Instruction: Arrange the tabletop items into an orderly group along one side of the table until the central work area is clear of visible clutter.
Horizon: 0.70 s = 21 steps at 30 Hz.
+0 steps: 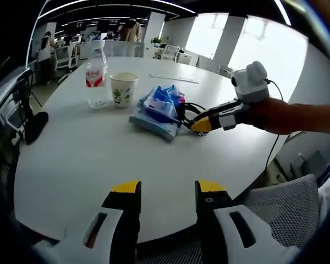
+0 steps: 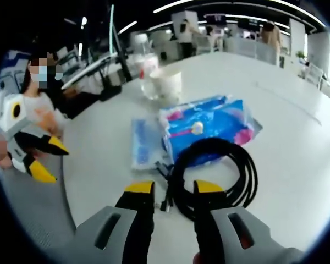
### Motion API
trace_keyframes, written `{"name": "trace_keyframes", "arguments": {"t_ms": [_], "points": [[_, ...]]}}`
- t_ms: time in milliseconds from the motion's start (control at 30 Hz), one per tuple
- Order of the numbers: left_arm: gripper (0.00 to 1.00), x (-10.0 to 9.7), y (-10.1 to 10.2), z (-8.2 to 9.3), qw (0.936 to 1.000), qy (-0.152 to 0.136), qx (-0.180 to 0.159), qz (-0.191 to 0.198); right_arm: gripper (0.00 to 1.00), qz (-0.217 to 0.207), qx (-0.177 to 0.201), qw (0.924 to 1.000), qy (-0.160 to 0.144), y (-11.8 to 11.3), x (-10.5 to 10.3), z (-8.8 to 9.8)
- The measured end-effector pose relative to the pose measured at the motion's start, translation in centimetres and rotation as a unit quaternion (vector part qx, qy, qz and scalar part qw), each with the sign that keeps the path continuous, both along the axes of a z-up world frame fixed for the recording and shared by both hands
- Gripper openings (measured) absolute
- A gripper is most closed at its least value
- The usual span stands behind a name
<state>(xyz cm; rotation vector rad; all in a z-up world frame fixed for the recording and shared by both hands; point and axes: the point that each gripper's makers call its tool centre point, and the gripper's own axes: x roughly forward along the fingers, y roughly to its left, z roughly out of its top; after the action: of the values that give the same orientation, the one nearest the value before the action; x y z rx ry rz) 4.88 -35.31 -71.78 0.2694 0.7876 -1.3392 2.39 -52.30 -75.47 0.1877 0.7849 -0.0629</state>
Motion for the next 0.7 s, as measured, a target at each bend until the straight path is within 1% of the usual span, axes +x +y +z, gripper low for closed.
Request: {"name": "trace_keyframes", "arguments": {"t_ms": [100, 200, 267, 533, 700], "points": [[0.38, 0.0, 0.0, 0.0, 1.0000, 0.000, 0.000, 0.000, 0.25, 0.015, -0.006, 0.9998, 0.009, 0.1, 0.2, -0.3], [0.38, 0.0, 0.0, 0.0, 1.0000, 0.001, 0.000, 0.001, 0.22, 0.030, -0.028, 0.9989, 0.022, -0.1, 0.2, -0.7], [0.38, 0.0, 0.0, 0.0, 1.0000, 0.001, 0.000, 0.001, 0.22, 0.035, -0.029, 0.9986, 0.026, 0.0, 0.3, -0.9], [0.38, 0.0, 0.0, -0.1, 1.0000, 0.003, 0.002, 0.001, 0.21, 0.050, -0.032, 0.9977, 0.034, 0.0, 0.5, -1.5], [0.38, 0.0, 0.0, -0.1, 1.0000, 0.003, 0.003, 0.000, 0.15, 0.054, -0.031, 0.9977, 0.026, 0.0, 0.7, -1.2]]}}
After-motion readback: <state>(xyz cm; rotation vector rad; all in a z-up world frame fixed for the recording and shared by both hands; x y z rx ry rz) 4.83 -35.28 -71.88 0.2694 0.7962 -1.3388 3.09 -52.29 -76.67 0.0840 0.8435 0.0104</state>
